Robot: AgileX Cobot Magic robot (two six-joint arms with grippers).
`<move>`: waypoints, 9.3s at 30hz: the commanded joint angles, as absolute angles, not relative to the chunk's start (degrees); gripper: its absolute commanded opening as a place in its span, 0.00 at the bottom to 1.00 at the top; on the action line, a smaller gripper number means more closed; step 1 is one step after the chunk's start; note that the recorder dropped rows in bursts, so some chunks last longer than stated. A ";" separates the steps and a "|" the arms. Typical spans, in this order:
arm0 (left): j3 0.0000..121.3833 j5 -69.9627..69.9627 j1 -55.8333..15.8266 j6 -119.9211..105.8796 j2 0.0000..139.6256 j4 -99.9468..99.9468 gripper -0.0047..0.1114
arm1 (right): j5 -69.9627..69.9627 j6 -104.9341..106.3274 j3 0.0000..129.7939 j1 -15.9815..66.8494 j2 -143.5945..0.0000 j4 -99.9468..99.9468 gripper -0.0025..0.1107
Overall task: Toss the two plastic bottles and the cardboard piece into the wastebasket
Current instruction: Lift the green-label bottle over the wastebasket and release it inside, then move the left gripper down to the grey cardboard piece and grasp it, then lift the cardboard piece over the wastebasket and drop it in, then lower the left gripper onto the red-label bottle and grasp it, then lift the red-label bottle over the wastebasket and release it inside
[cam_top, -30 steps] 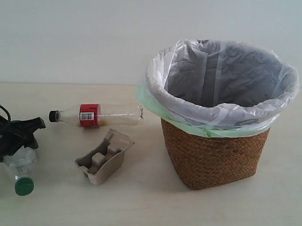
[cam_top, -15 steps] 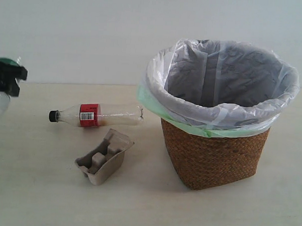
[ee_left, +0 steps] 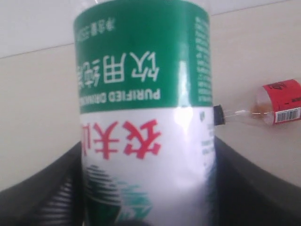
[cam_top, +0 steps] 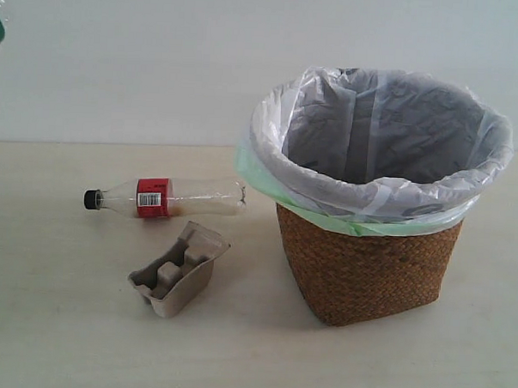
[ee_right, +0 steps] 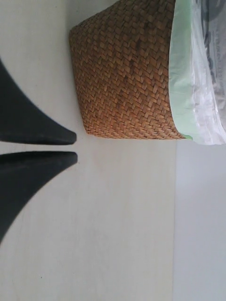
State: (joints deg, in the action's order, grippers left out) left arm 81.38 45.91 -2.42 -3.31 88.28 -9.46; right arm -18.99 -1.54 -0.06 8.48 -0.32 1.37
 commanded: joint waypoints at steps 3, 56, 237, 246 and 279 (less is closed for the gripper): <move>80.18 41.53 -8.45 -4.47 92.09 -2.52 0.07 | -18.45 -1.31 0.00 8.55 0.00 1.83 0.04; 106.91 69.96 -30.55 -5.99 102.69 -14.52 0.64 | -18.45 -1.31 0.00 8.55 0.00 1.83 0.04; 90.50 27.52 -16.74 -93.96 127.46 37.33 0.81 | -18.45 -1.31 0.00 8.55 0.00 1.83 0.04; 90.50 25.28 -16.74 -94.86 131.02 38.55 0.81 | -18.45 -1.31 0.00 8.55 0.00 1.83 0.04; 90.50 48.51 -16.63 15.25 92.99 -45.42 0.07 | -18.45 -1.31 0.00 8.55 0.00 1.83 0.04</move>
State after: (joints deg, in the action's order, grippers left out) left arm 90.61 41.86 -16.64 1.68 97.23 -32.53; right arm -18.99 -1.54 -0.06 8.48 -0.32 1.37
